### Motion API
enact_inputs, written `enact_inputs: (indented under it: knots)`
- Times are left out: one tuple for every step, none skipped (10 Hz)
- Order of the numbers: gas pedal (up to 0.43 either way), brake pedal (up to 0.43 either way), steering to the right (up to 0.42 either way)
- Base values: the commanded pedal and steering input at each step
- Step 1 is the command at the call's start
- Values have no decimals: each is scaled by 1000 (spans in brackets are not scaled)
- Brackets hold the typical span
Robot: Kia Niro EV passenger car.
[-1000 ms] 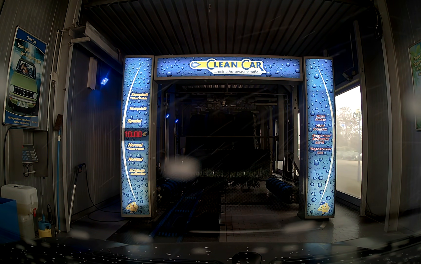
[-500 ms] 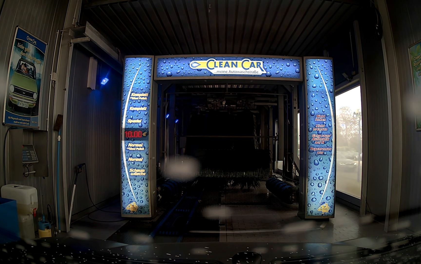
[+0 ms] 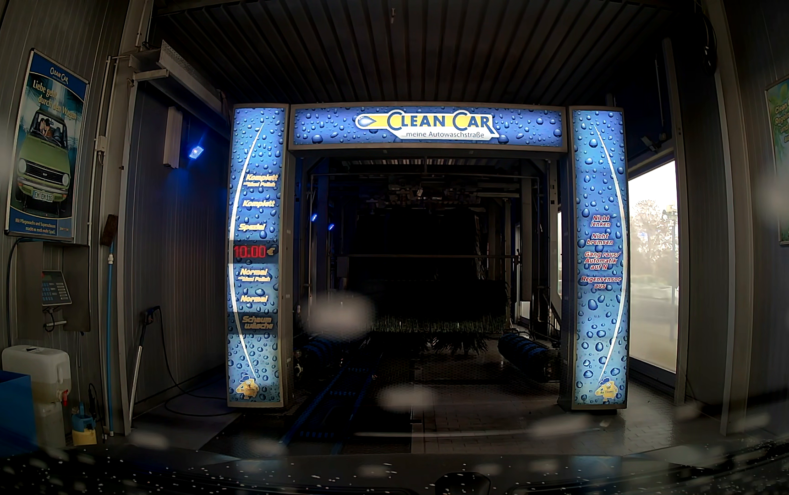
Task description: Follow the waypoints while adhering to traffic rules and regulations
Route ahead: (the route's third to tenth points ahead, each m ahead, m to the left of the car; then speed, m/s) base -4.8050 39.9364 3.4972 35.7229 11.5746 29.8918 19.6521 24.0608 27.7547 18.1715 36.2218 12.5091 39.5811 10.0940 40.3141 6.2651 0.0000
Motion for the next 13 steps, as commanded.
enact_inputs:
  knots:
    - [0, 0, -14]
    - [0, 0, -14]
    - [0, 0, -14]
    - [0, 0, -15]
    - [0, 0, -15]
    - [0, 0, -14]
    - [0, 0, -14]
    - [0, 0, -14]
    - [0, 0, -15]
    - [0, 0, -14]
    - [0, 0, -14]
    - [0, 0, -14]
    - [0, 6, -15]
